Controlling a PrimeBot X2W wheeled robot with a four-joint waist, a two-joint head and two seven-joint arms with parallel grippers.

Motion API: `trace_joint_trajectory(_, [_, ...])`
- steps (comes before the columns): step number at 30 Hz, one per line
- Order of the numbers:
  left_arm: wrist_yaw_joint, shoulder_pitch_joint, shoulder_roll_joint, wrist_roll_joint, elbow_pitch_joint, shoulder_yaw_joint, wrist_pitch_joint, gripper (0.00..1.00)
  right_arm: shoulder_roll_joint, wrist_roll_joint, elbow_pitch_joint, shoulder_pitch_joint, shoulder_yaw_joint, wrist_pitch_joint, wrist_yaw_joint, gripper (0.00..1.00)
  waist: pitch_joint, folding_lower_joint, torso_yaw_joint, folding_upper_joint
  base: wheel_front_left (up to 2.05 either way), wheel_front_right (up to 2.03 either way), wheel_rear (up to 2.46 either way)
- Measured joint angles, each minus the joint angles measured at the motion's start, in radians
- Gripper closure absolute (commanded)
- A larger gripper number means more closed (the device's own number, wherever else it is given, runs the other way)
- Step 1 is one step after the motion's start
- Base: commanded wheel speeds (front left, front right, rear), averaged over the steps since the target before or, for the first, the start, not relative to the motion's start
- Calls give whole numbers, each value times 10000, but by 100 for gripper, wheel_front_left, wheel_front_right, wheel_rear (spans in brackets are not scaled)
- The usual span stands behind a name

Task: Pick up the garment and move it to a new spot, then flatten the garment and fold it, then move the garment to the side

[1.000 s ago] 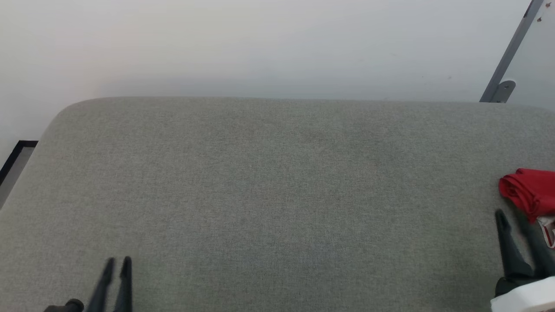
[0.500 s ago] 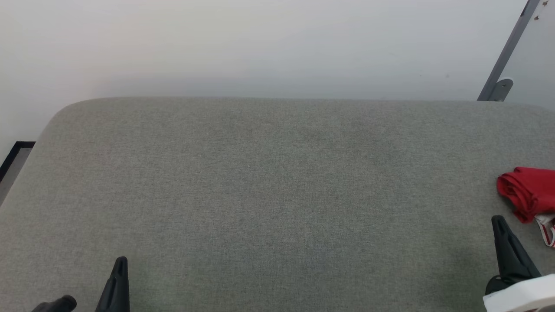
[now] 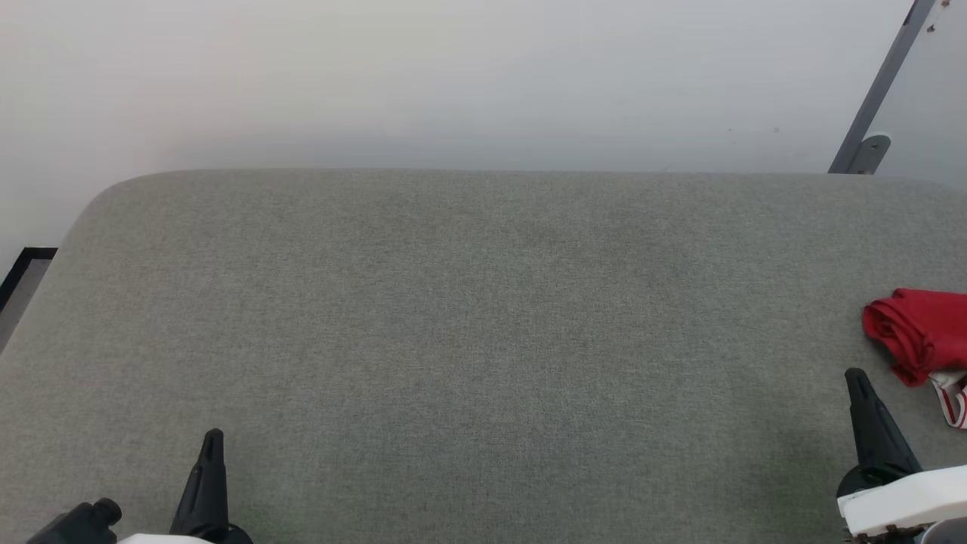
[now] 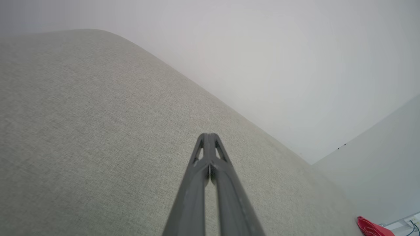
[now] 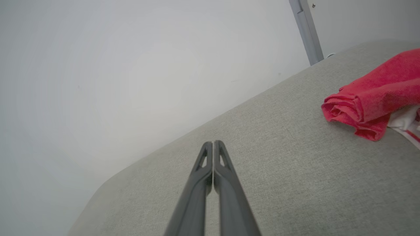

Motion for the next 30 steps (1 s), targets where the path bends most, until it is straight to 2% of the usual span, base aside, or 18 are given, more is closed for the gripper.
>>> trace_joint_trajectory(30, [0,-840,-261,-3559,385,182,940,100,489,3296,711,-657,-6,525,-2,100,44,0,-125,0,0,0,0])
